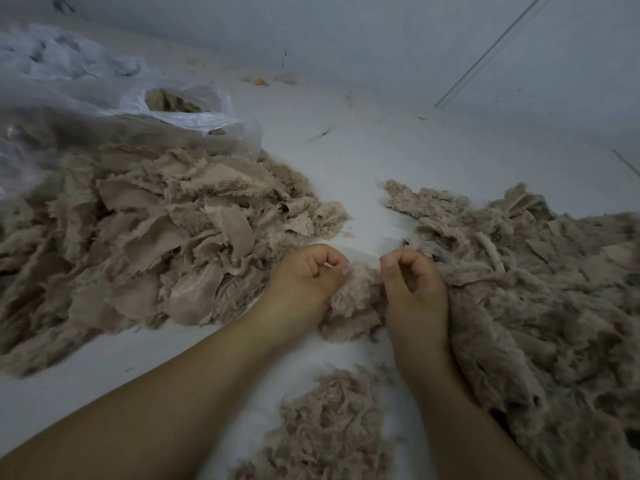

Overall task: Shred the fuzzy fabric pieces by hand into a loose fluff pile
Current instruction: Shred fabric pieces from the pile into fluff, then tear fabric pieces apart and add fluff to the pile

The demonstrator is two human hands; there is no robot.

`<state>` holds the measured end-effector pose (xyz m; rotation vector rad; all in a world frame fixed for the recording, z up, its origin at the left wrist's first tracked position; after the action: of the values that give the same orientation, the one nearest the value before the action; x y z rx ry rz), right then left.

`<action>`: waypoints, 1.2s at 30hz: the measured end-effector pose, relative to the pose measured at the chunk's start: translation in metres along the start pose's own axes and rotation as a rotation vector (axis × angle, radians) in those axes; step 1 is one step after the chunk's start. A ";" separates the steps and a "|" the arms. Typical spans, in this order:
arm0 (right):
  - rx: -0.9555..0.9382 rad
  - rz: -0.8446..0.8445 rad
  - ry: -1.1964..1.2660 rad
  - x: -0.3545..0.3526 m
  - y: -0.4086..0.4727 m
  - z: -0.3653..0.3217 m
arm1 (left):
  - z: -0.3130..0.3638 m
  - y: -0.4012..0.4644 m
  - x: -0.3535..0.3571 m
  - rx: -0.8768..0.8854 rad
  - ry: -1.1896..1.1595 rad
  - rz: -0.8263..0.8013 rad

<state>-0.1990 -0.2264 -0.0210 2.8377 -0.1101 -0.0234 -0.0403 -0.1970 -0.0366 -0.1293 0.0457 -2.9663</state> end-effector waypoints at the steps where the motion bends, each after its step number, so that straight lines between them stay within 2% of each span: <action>1: 0.004 -0.029 0.011 0.004 -0.002 0.000 | 0.003 -0.001 -0.004 0.006 -0.049 0.022; 4: 0.042 -0.053 0.006 0.007 -0.003 0.004 | 0.023 0.002 -0.025 0.110 -0.397 0.126; 5: 0.049 -0.033 -0.011 0.004 -0.002 0.006 | 0.025 0.004 -0.032 0.131 -0.478 0.164; 6: 0.056 -0.010 -0.016 0.002 -0.001 0.007 | 0.024 0.004 -0.037 0.142 -0.459 0.202; 7: 0.062 0.007 -0.010 0.000 0.000 0.008 | 0.023 0.002 -0.038 0.143 -0.345 0.228; 9: 0.067 0.016 -0.003 -0.001 0.000 0.009 | 0.022 -0.002 -0.022 0.170 0.108 0.167; 12: 0.072 0.013 -0.001 0.000 0.001 0.009 | 0.013 -0.005 0.019 0.240 0.712 -0.114; 14: 0.069 0.012 0.000 0.000 0.001 0.009 | 0.011 -0.005 0.031 0.308 0.895 -0.207; 16: 0.073 -0.003 -0.018 0.001 0.001 0.010 | 0.016 -0.004 0.028 0.349 0.832 -0.172; 20: 0.102 -0.055 0.004 0.007 0.000 0.013 | 0.020 0.000 -0.014 0.232 0.201 0.097; 21: 0.102 -0.095 0.023 0.011 -0.002 0.012 | 0.022 -0.001 -0.021 0.228 0.120 0.138; 23: 0.066 -0.196 0.001 0.020 -0.007 0.007 | 0.025 -0.003 -0.021 0.229 0.098 0.142; 25: 0.020 -0.232 -0.037 0.023 -0.010 0.002 | 0.021 -0.003 -0.011 0.205 0.073 0.065; 29: 0.070 -0.165 0.023 0.015 -0.005 0.005 | 0.010 0.002 0.002 0.125 0.038 -0.047; 36: 0.085 -0.165 0.066 0.017 -0.006 0.006 | 0.009 0.001 0.003 0.144 0.146 -0.066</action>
<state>-0.1822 -0.2236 -0.0288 2.9208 0.1411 0.0400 -0.0427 -0.1991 -0.0275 0.1061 -0.1565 -3.0262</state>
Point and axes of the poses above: each hand's wrist, its own y-axis towards the middle knuckle, its own x-axis out of the palm, z = x × y, the point moved 10 cm from there along y, towards the middle knuckle, and after that the axes turned 4 degrees about -x, right-handed, at the moved point
